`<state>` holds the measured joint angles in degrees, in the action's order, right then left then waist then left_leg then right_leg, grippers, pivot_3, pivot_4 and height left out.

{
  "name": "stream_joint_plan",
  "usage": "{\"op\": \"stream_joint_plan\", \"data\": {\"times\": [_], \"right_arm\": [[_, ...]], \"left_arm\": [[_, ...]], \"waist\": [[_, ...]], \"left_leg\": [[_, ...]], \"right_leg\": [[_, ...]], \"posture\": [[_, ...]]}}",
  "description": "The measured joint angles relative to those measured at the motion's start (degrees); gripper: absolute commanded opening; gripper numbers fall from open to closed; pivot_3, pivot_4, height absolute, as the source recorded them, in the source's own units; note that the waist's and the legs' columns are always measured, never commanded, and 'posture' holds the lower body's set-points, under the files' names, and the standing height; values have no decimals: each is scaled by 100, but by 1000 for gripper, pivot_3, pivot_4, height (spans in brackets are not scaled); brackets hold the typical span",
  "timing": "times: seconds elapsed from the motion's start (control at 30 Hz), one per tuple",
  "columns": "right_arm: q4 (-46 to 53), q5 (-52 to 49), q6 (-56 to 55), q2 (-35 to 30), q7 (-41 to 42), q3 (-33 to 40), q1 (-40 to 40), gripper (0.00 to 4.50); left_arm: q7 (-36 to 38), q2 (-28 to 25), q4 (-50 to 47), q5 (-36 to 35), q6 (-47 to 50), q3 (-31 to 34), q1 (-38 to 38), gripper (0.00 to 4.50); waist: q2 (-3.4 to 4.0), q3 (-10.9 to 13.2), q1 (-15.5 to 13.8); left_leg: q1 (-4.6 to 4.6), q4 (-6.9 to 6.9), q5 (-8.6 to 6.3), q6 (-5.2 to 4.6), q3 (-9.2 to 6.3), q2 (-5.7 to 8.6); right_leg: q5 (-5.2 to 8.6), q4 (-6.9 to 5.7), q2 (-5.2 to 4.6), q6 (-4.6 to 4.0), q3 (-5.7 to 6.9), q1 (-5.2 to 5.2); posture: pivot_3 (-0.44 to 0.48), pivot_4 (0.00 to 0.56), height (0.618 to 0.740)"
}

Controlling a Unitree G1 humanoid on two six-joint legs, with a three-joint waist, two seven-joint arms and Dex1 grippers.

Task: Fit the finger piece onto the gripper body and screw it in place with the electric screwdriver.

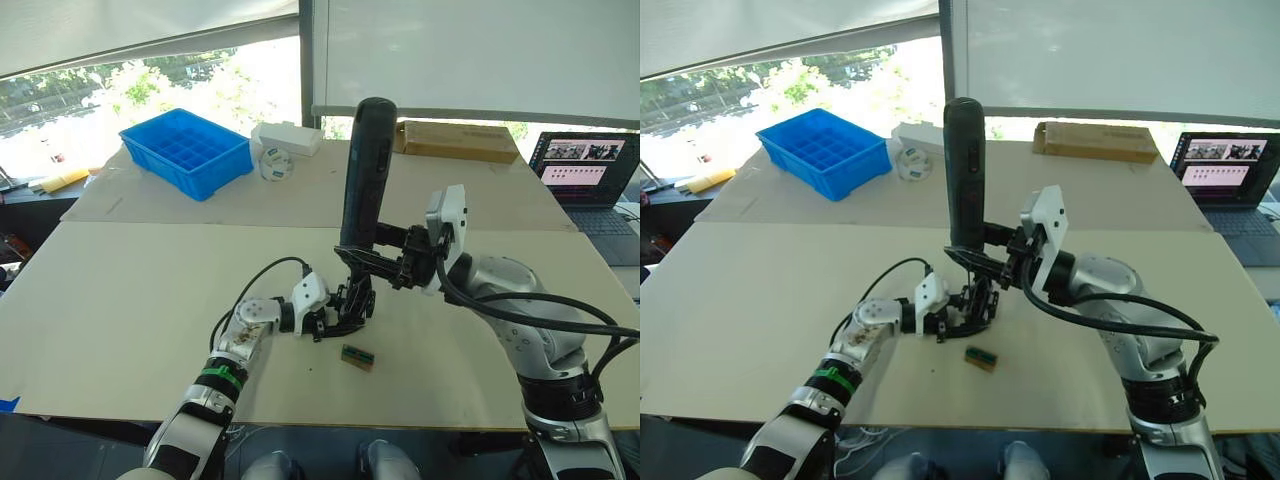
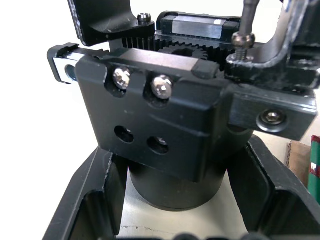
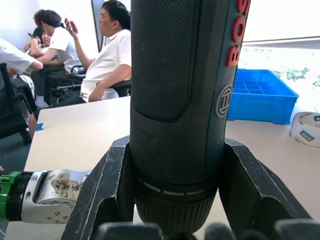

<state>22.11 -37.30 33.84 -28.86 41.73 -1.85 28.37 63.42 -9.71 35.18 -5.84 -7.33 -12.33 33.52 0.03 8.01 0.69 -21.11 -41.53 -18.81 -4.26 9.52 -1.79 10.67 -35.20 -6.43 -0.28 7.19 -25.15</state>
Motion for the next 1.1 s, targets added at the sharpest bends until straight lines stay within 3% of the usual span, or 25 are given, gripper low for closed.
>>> {"op": "stream_joint_plan", "data": {"times": [0.53,1.1], "right_arm": [[203,29,-1,-22,-260,4,-350,1919],[218,98,-5,-43,-183,-86,-216,1919]], "left_arm": [[-46,-23,94,-1,1,27,-49,2358],[-44,-21,95,-5,0,30,-49,2358]], "waist": [[-7,-110,2],[-7,-110,-2]], "left_leg": [[13,30,0,1,1,-1],[16,45,0,1,2,0]], "right_leg": [[4,14,-7,-6,-1,3],[6,18,-11,-9,0,3]], "posture": [[0,150,740],[0,150,740]]}}
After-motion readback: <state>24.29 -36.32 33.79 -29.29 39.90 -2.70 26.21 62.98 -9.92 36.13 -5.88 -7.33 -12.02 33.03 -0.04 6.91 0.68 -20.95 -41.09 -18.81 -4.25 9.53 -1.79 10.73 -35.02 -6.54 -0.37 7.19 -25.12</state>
